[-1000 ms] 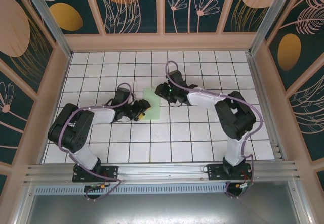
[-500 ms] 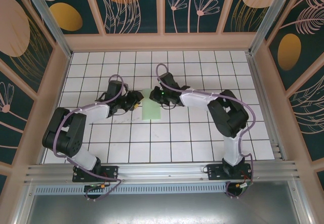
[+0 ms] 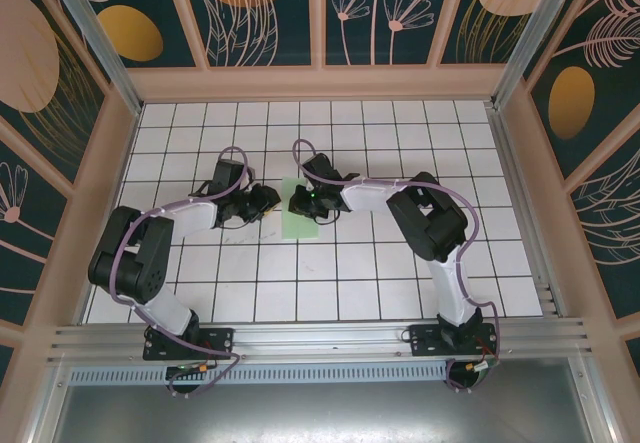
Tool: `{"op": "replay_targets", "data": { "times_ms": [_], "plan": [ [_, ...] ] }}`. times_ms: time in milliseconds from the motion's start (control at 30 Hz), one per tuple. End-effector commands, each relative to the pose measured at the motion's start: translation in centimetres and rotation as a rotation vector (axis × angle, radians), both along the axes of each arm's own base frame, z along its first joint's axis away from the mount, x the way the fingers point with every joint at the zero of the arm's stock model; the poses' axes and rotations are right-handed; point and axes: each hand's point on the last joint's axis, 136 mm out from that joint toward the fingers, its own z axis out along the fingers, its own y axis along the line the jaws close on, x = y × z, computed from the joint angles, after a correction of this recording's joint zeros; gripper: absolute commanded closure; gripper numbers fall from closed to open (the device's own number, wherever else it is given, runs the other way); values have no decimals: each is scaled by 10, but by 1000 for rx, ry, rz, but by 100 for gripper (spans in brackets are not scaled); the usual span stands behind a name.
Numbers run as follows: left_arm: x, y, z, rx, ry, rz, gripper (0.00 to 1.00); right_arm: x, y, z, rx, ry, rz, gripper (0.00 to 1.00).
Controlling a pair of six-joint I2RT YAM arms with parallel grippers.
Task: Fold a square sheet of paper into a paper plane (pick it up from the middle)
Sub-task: Third fold the triangle at the center of the table.
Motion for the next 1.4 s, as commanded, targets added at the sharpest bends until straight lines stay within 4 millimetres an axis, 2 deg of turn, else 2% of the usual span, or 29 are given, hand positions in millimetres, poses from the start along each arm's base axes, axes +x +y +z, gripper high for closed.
{"op": "replay_targets", "data": {
  "times_ms": [0,100,300,333,367,400,600,700,933,1133,1367],
  "plan": [
    [1,-11,5,-20,-25,-82,75,-26,-26,-25,-108,59,88,84],
    [0,-17,7,-39,-35,-121,77,-27,-30,-14,-92,25,124,84],
    [0,-34,13,-62,-60,-176,83,-10,-12,45,46,-80,99,77],
    [-1,-37,14,-65,-64,-184,85,-8,-14,52,55,-90,72,74],
    [-2,-40,5,-59,-43,-189,86,-6,-18,56,57,-95,40,71],
    [-2,-42,4,-58,-42,-194,88,-6,-25,57,52,-95,5,69],
    [-5,-48,-12,-38,-9,-208,94,-14,-80,51,19,-55,-184,56],
    [-6,-48,-23,-19,9,-207,97,-25,-93,49,24,-54,-194,48],
    [-10,-37,-47,65,49,-183,100,-45,-95,34,56,6,-168,46],
    [-32,-18,-81,159,123,-167,100,-51,-88,29,85,37,-134,47],
    [-39,-14,-88,167,141,-165,100,-51,-81,23,96,63,-113,54]
  ]
}}
